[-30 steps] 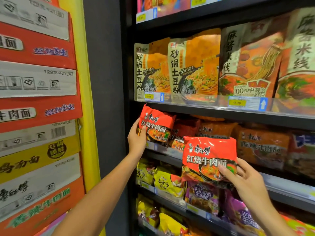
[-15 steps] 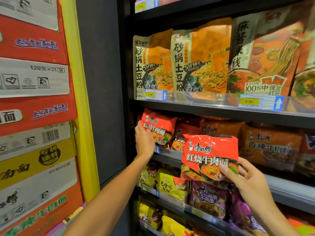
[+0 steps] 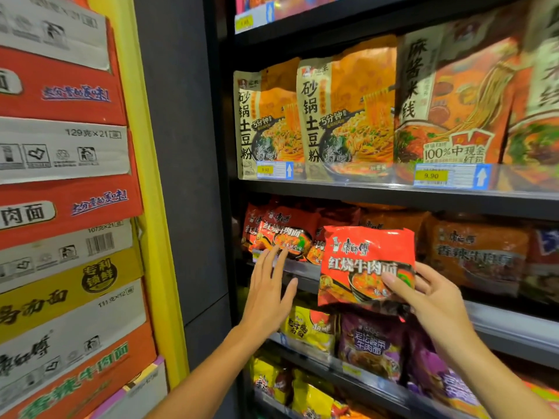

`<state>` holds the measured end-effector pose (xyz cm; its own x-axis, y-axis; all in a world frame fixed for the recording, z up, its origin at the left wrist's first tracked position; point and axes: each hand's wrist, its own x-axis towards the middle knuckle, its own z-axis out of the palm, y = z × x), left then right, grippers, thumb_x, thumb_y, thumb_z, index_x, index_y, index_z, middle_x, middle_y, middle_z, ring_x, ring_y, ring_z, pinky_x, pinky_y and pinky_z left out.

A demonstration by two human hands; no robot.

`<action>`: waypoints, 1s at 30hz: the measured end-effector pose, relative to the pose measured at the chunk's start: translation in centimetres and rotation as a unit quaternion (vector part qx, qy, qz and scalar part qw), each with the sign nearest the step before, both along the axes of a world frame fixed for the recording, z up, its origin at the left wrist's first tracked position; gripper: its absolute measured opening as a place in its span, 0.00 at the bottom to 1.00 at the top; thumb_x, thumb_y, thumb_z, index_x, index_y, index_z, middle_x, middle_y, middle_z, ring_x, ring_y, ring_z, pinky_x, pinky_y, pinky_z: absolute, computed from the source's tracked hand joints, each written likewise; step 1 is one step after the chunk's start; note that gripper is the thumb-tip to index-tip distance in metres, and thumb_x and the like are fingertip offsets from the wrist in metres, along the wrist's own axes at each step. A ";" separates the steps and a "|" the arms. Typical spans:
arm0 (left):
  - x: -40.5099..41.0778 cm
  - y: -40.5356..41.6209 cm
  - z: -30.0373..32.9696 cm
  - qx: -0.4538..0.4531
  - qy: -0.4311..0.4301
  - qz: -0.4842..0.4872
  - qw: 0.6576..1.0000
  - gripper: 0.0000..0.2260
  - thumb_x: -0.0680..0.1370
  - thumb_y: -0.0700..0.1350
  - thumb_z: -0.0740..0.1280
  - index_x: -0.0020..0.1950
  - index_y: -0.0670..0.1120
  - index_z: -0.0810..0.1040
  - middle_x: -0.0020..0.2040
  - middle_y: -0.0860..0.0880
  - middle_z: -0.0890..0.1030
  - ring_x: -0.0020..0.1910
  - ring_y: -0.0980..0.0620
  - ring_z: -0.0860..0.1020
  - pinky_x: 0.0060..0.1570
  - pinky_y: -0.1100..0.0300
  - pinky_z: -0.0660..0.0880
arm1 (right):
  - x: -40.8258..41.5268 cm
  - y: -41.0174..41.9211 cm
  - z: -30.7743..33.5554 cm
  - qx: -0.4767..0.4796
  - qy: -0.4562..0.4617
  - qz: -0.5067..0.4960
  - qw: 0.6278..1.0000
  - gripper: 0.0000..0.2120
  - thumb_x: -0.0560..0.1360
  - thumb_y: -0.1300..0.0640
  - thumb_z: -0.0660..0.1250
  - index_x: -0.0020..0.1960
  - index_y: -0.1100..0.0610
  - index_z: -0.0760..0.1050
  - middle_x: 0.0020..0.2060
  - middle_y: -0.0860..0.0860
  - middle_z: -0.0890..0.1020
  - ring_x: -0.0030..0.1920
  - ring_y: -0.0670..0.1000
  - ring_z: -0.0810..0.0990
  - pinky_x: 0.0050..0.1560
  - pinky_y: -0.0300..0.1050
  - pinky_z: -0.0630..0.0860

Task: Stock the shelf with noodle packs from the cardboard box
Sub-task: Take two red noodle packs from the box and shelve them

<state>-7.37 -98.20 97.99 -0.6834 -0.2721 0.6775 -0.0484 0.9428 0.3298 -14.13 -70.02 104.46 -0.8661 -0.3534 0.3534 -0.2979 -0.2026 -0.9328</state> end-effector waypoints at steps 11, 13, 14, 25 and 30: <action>2.2 0.1 0.3 -0.026 -0.025 -0.020 0.999 0.26 0.83 0.56 0.56 0.80 0.54 0.54 0.79 0.57 0.53 0.79 0.59 0.45 0.78 0.50 0.54 | -5.4 -7.4 3.9 0.051 -0.015 -0.090 0.995 0.16 0.72 0.50 0.77 0.46 0.59 0.73 0.38 0.51 0.82 0.41 0.51 0.82 0.40 0.45 0.76; 2.4 -0.1 0.5 -0.030 -0.029 -0.022 0.999 0.26 0.83 0.56 0.56 0.80 0.55 0.54 0.79 0.57 0.53 0.79 0.58 0.46 0.77 0.49 0.55 | -5.8 -8.5 4.1 0.098 -0.007 -0.143 0.985 0.20 0.72 0.47 0.76 0.43 0.58 0.67 0.36 0.50 0.73 0.39 0.51 0.74 0.35 0.44 0.68; 2.3 -0.3 0.7 -0.033 -0.031 -0.022 0.999 0.25 0.83 0.57 0.56 0.80 0.55 0.54 0.79 0.57 0.52 0.79 0.58 0.46 0.77 0.48 0.56 | -6.0 -8.9 4.0 0.120 -0.002 -0.158 0.980 0.21 0.72 0.46 0.76 0.42 0.58 0.66 0.37 0.51 0.71 0.39 0.52 0.72 0.35 0.45 0.67; -0.7 -0.8 2.7 -0.072 -0.059 -0.030 0.995 0.25 0.83 0.58 0.53 0.80 0.56 0.54 0.80 0.58 0.48 0.79 0.55 0.42 0.78 0.48 0.52 | -6.0 -7.4 3.1 0.291 0.117 -0.215 0.925 0.29 0.68 0.46 0.79 0.34 0.56 0.59 0.29 0.51 0.66 0.29 0.49 0.64 0.28 0.44 0.60; -3.1 -1.2 3.2 -0.109 -0.078 -0.017 0.991 0.25 0.84 0.59 0.50 0.80 0.55 0.53 0.81 0.55 0.46 0.79 0.53 0.40 0.78 0.46 0.52 | -5.6 -7.1 1.4 0.386 0.262 -0.242 0.851 0.34 0.70 0.39 0.74 0.67 0.54 0.64 0.56 0.54 0.67 0.57 0.58 0.68 0.53 0.54 0.74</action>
